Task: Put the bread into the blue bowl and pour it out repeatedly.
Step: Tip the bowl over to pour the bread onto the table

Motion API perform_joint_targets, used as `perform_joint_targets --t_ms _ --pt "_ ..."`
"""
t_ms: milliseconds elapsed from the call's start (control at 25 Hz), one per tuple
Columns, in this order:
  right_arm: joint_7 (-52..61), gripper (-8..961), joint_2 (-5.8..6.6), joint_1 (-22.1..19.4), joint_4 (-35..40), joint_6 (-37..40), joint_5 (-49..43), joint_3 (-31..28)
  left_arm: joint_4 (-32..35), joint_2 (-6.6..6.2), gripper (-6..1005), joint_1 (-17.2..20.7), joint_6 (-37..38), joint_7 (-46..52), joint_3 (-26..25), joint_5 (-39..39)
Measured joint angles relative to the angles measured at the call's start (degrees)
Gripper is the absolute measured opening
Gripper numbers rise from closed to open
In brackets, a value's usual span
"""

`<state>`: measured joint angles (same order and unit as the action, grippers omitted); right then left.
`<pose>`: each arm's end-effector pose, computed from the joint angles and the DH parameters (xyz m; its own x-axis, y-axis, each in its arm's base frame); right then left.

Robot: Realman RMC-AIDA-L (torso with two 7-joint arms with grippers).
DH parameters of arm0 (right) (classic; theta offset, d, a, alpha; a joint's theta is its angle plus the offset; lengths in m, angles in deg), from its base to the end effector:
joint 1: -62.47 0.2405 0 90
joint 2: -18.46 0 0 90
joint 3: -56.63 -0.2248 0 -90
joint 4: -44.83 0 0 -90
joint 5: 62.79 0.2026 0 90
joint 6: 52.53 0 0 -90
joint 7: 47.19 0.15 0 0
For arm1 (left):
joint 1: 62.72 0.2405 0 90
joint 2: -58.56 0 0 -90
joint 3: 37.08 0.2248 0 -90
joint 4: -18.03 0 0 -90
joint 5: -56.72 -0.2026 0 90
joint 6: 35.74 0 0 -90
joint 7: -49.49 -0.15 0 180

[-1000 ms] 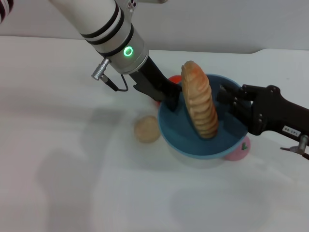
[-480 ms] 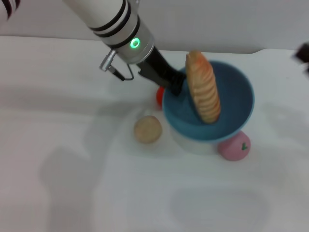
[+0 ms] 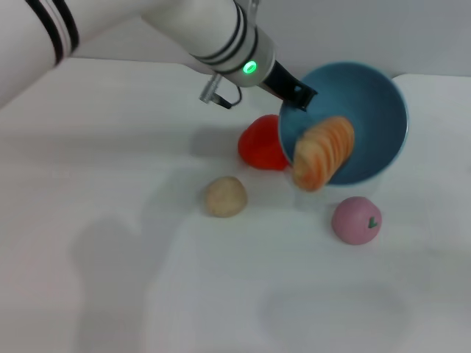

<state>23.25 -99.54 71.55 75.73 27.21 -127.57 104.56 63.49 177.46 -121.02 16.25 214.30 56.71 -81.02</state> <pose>0.3126 0.2697 0.0718 0.3702 -0.1441 -0.9177 -0.8531 -0.4437 -0.2744 -0.0827 0.4066 -0.0763 0.7594 0.6460 0.0778 0.5967 -0.6436 -0.4793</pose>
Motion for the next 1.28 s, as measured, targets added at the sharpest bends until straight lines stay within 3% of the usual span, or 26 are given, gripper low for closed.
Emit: perform_joint_targets --t_ms 440,800,1160,1280 --pt "1.1 178 -0.22 -1.7 -1.2 0.5 -0.1 0.0 -4.3 0.04 4 0.8 -22.0 0.0 13.1 10.6" --pt "2.4 180 -0.17 -2.3 -2.0 -0.2 -0.1 -0.3 -5.7 0.19 4 5.4 -56.0 -0.1 36.0 19.3" --pt "10.6 183 0.35 -1.1 -2.7 -8.7 -4.9 -0.6 -8.5 0.19 4 10.0 -83.1 -0.3 46.5 19.9" --pt "11.1 184 0.41 -0.4 -2.7 -9.2 -6.6 -0.6 -10.1 0.19 3 10.0 -88.8 -0.9 50.8 20.0"
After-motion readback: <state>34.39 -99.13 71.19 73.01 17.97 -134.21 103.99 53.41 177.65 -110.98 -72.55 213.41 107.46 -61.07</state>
